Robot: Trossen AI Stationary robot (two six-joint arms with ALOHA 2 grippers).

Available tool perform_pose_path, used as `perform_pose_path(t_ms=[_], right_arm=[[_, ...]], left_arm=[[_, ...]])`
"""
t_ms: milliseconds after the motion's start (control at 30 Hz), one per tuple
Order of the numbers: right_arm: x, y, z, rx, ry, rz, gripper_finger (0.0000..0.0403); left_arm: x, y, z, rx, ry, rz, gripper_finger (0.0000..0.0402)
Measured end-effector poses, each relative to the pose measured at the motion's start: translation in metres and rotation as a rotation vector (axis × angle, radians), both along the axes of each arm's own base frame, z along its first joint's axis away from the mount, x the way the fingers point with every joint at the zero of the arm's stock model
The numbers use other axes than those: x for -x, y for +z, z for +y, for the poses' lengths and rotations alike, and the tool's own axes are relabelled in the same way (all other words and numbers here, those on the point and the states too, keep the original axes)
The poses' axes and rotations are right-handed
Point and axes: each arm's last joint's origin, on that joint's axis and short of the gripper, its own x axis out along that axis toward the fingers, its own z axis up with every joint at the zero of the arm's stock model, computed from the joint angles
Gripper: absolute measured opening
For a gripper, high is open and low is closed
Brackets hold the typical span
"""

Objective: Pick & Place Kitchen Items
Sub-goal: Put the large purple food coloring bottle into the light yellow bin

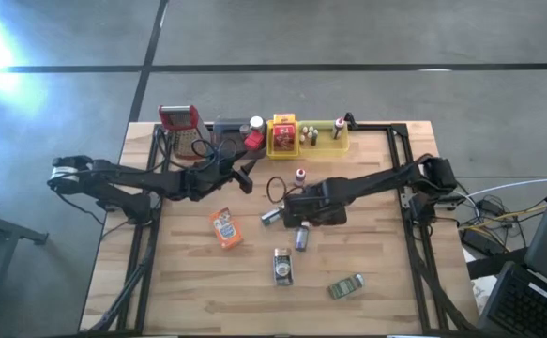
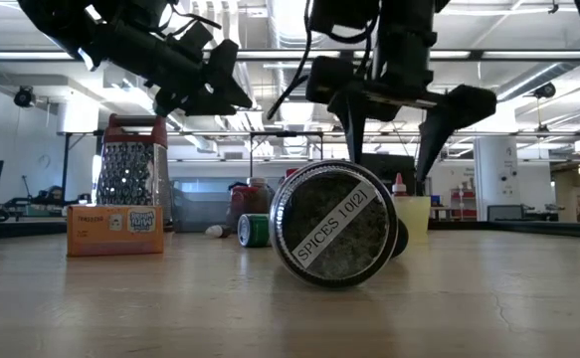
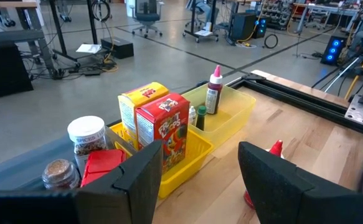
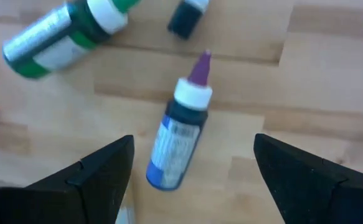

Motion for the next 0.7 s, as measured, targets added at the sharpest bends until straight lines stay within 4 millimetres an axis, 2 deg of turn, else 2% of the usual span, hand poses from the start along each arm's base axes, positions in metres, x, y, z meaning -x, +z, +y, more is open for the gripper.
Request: perform_pose_path(t_ms=[233, 500, 700], right_arm=[[-0.003, -0.003, -0.016, 0.016, -0.003, -0.002, 0.0295], [-0.012, -0.031, -0.016, -0.012, 0.026, 0.062, 0.0274], [-0.022, -0.057, -0.012, -0.097, 0.061, 0.083, 0.0261]], left_arm=[[0.000, 0.000, 0.000, 0.000, 0.000, 0.005, 0.0216], [0.000, -0.001, 0.000, 0.001, 0.000, 0.008, 0.0216], [0.000, -0.001, 0.000, 0.001, 0.000, 0.014, 0.0216]])
